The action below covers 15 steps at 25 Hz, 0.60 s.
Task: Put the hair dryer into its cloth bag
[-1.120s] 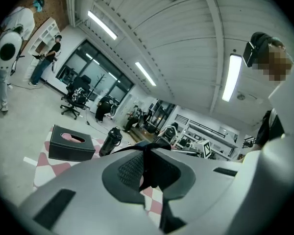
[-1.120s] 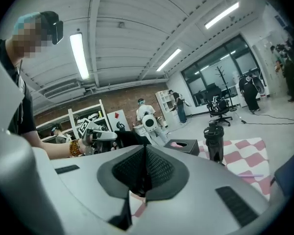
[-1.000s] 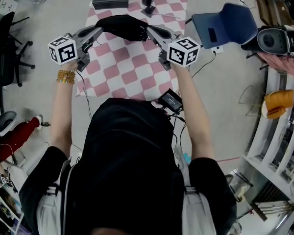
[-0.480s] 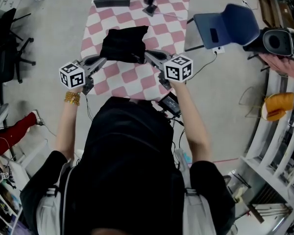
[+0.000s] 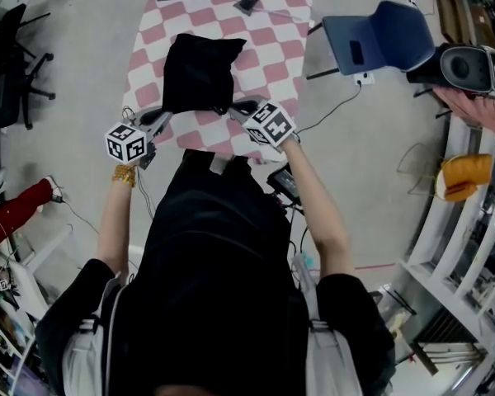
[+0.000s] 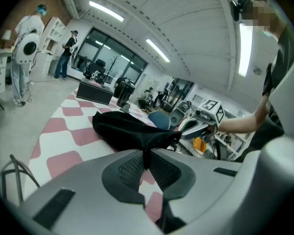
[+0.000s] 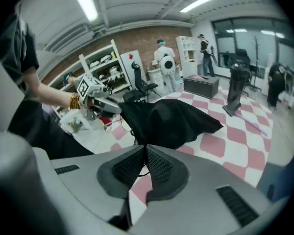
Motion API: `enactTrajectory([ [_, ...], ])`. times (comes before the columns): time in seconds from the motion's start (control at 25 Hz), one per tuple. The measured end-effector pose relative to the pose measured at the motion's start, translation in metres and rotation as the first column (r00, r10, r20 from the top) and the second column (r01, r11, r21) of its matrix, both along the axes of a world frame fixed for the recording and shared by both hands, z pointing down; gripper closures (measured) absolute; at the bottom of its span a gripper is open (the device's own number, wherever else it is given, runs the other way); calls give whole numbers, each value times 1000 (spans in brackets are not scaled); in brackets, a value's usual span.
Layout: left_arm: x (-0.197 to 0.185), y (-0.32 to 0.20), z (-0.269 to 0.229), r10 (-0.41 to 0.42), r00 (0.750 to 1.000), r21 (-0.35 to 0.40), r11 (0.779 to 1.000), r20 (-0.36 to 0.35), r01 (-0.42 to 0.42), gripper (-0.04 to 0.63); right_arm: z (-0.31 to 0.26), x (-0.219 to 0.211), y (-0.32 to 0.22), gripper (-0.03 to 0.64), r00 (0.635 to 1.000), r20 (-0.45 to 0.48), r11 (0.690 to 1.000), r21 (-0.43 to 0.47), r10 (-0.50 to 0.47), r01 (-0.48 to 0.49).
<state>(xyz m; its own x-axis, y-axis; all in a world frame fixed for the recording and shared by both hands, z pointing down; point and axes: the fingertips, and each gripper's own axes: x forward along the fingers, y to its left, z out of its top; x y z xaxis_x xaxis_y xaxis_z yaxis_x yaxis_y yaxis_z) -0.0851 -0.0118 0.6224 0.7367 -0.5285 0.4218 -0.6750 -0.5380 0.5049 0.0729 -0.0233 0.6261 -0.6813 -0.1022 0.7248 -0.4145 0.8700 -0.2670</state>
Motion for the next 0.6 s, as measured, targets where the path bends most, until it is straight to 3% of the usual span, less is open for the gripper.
enactTrajectory([
  [0.12,-2,16,23,-28,993,20,999,111,26,566,13,-7,18,591,986,-102,989,54,-129,135],
  [0.24,0,32,49,-50,979,21,999,198,46,566,37,-6,34,591,968,-167,977,69,-187,201],
  [0.4,1,60,82,3,933,3,1000,359,-4,565,58,8,51,589,930,-276,953,114,-241,280],
  [0.48,0,73,87,28,927,-5,1000,374,-28,560,59,12,57,589,927,-276,950,110,-253,292],
  [0.6,-10,89,85,40,936,-6,999,349,-41,552,53,15,58,588,947,-222,961,96,-231,257],
])
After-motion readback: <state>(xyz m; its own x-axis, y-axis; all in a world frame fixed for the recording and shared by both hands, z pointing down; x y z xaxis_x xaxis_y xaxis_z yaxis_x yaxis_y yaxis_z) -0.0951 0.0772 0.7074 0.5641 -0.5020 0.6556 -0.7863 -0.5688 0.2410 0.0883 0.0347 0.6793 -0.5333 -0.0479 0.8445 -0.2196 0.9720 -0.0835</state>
